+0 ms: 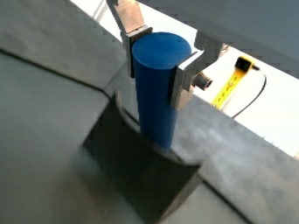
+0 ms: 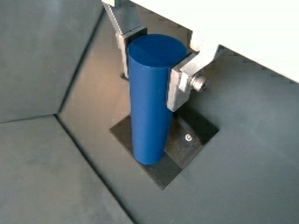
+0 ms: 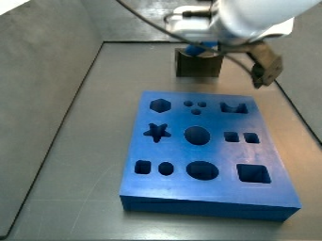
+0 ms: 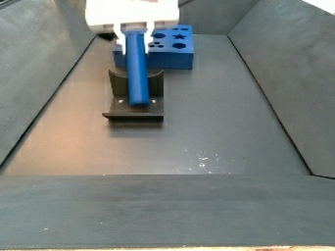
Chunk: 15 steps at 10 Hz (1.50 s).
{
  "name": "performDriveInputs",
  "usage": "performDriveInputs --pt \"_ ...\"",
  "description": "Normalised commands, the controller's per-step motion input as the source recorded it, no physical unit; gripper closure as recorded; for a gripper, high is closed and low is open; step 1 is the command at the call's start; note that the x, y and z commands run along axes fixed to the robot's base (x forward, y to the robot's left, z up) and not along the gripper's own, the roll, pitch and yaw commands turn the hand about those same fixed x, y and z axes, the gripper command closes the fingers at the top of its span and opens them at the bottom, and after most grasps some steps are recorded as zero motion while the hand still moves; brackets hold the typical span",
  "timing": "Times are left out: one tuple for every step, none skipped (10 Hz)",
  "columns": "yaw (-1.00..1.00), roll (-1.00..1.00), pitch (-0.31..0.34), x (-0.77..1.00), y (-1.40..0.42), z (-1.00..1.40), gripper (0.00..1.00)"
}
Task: Pick up the round object. Move up. Place the round object on the fixture. Regrasp the round object. Move to above the board. Insert the round object.
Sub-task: Move to above the board.
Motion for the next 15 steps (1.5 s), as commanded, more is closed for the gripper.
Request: performDriveInputs --pt "0.18 0.04 0.023 -0.03 -0.40 1.00 1.00" --pt "0.16 0.03 0.005 -0.02 -0.38 1.00 1.00" --pt "0.13 0.02 -0.009 -0.02 -0.35 1.00 1.00" --pt "0.11 0.01 -0.011 -0.01 -0.33 1.00 1.00" --pt "0.07 0.00 0.002 -0.01 -0.29 1.00 1.00" --pt "0.06 -0.01 0.007 0.00 -0.26 1.00 1.00" --pt "0.03 -0.01 0.034 0.01 -0.22 1.00 1.00" --pt "0.02 -0.01 0.054 0.02 -0.17 0.92 1.00" --pt "0.02 -0.01 0.080 0.02 -0.10 0.70 1.00" --pt "0.02 -0.02 0.089 0.02 -0.08 0.59 1.00" --pt "0.03 -0.02 0.113 0.01 -0.05 0.37 1.00" --pt "0.05 -0.03 0.123 0.02 -0.04 0.21 1.00" --pt "-0.13 -1.00 -0.011 -1.00 -0.89 0.81 1.00" --pt "-0.13 -1.00 -0.015 -1.00 -0.89 0.80 1.00" --pt "-0.13 -1.00 -0.041 -1.00 -0.73 0.78 1.00"
